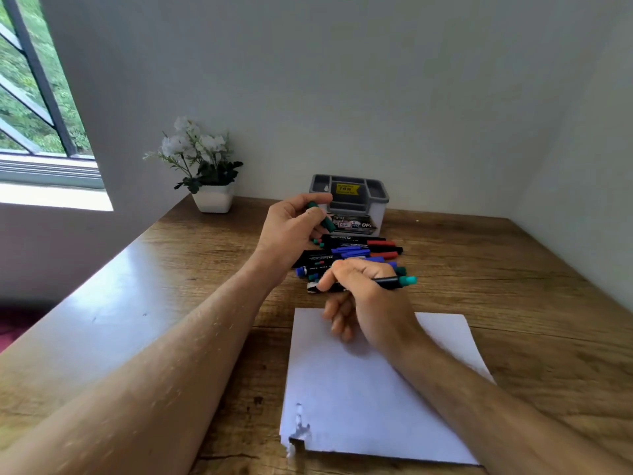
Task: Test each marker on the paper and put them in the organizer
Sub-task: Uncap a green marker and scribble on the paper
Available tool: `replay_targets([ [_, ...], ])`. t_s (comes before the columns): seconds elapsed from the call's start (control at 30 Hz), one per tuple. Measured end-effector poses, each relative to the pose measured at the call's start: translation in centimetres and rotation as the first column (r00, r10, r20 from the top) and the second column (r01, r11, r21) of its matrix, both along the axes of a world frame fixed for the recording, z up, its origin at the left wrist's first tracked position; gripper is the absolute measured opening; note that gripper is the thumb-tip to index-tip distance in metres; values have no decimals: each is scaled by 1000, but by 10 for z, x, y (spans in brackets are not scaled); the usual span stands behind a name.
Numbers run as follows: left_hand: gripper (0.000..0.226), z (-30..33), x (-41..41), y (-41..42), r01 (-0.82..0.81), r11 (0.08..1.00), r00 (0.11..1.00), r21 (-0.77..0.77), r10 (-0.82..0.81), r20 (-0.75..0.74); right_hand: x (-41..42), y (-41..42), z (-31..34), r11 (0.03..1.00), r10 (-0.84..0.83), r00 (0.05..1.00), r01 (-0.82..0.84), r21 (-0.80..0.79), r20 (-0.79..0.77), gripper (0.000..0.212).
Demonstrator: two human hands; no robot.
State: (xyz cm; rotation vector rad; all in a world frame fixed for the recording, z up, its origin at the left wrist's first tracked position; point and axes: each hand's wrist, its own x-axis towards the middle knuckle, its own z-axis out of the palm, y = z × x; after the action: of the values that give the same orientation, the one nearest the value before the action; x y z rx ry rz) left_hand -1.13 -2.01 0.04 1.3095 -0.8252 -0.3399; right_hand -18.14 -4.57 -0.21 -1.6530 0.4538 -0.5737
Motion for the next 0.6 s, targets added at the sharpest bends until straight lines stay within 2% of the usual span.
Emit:
replay_targets([
  [0.13, 25, -2, 3, -4, -12, 1000, 1000, 2, 12, 2, 9, 0, -1, 987, 49, 998, -43, 153, -32, 12],
  [0.2, 25, -3, 3, -4, -18, 1000, 1000, 0, 18, 0, 12, -1, 1, 976, 62, 995, -45, 213, -75, 11],
  [0.27, 25, -4, 3, -6, -25, 1000, 1000, 6, 25, 5, 15, -1, 0, 981, 60, 991, -37, 190, -117, 12],
  [0.33, 25, -5, 4, -6, -29, 1000, 1000, 5, 29, 5, 15, 2, -3, 995, 34, 992, -22, 100, -119, 14],
  [0.47, 26, -6, 5, -7, -39, 999, 999, -1, 39, 11, 15, 3, -10, 957, 2, 999, -13, -291, -37, 23],
  [0.6, 26, -5, 7, -8, -47, 999, 999, -8, 48, 21, 23, -2, -10, 899, -57, 998, 37, -436, -33, 27],
])
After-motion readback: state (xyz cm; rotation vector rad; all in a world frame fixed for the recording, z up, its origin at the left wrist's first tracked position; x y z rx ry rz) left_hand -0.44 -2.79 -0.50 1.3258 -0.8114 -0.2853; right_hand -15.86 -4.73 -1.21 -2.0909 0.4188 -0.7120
